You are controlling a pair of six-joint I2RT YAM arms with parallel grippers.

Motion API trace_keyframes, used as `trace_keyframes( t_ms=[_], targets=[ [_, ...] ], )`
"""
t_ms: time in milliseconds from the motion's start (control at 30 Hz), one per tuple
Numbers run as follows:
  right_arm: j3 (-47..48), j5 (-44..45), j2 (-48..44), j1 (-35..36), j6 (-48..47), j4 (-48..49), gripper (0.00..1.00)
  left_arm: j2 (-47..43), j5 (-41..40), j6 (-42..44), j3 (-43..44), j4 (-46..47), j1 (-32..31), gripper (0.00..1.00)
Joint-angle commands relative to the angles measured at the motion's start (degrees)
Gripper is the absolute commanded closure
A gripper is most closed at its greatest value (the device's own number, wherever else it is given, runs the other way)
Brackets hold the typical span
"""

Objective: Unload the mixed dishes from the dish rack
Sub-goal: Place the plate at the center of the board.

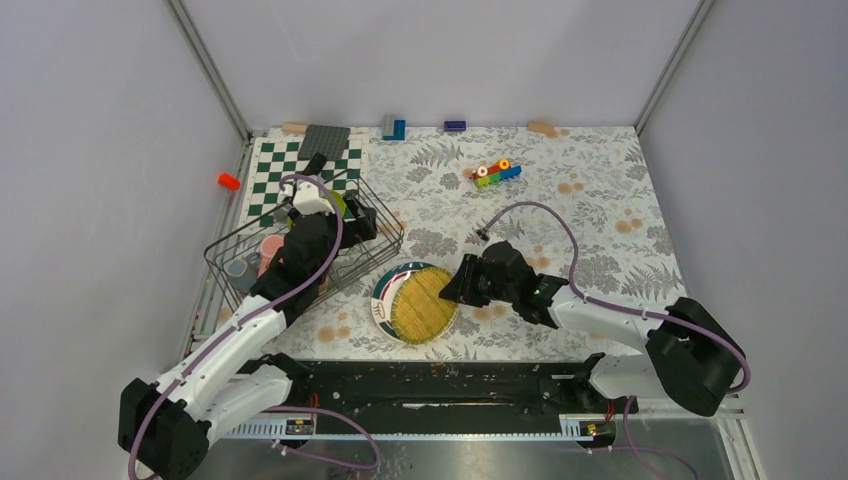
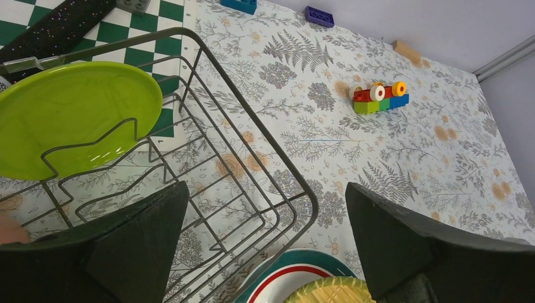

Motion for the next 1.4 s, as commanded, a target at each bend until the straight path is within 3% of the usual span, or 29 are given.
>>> trace_keyframes(
  t_ms=[0, 333, 433, 533, 1133, 1367],
  targets=[
    [3.82, -1.26, 0.98, 0.34, -0.96, 1.93, 0.69, 0.88, -1.82, 1.39, 1.11, 2.20, 0.01, 0.01],
    [4.51, 1.11, 0.00, 0.35, -3.43, -2.01, 0.35, 4.57, 0.72, 1.82, 3.55, 3.05, 0.03, 0.01],
    [4.84, 0.91, -0.35, 0.37, -4.73, -2.91, 0.12, 5.49, 1.86, 2.05, 4.55, 4.01, 0.01, 0.01],
    [5.13, 0.42, -0.41, 0.35, -5.82, -3.26, 0.02, 7.12, 3.67, 2.67, 6.62, 4.76, 0.01, 0.01],
    [10.68, -3.36, 3.60, 2.65, -13.48, -8.06, 0.00, 9.61, 5.58, 4.03, 10.80, 4.00, 0.01, 0.01],
    [14.90, -0.79, 7.02, 5.80, -15.59, -12.98, 0.00, 8.53, 6.16, 3.68, 9.73, 3.73, 0.02, 0.01]
  ],
)
